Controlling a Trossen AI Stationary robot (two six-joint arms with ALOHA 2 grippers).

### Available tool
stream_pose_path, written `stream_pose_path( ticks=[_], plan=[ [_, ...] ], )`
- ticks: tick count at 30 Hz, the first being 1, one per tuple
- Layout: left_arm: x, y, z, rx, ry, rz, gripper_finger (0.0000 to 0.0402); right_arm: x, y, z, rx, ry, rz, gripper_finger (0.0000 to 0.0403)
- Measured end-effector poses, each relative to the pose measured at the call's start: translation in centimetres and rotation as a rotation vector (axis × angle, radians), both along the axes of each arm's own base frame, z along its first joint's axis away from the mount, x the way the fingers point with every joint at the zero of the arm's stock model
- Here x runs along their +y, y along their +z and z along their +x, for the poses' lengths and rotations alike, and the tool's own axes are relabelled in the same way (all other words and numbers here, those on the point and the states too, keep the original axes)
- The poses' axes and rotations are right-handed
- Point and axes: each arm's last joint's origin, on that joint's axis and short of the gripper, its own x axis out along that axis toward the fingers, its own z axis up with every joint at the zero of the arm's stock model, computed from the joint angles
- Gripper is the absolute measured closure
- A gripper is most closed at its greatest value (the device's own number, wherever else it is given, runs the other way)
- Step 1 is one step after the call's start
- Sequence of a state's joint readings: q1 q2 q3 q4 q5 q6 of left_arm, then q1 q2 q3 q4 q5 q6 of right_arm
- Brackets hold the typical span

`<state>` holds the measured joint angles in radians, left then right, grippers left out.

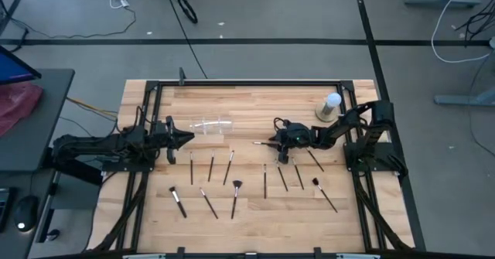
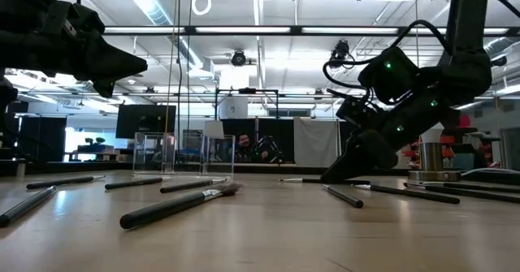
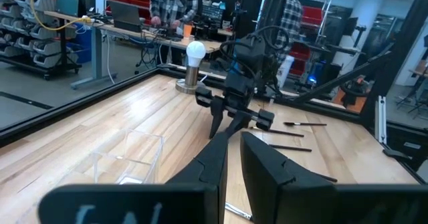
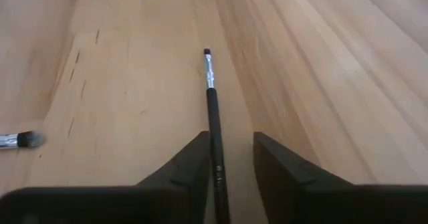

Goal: Pick & Place Makeup Brushes
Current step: Put the black eyeshadow brush into the transparent organizer

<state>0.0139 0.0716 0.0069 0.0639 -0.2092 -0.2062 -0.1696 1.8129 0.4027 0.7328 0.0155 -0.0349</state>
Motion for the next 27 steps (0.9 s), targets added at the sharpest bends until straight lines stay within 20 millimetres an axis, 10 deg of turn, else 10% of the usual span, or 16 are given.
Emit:
stream_pose_path(
  ticks=[9, 27],
  plan=[
    [0.0, 0.0, 0.0, 0.001, 0.000, 0.005, 0.0353, -0.1, -0.3, -0.2, 0.047, 0.029, -0.035, 0.0391],
    [-0.9, 0.8, 0.5, -0.068, -0.158, 0.072, 0.0353, 1.0, 2.7, 1.6, -0.356, -0.023, 0.004, 0.0398]
  ],
)
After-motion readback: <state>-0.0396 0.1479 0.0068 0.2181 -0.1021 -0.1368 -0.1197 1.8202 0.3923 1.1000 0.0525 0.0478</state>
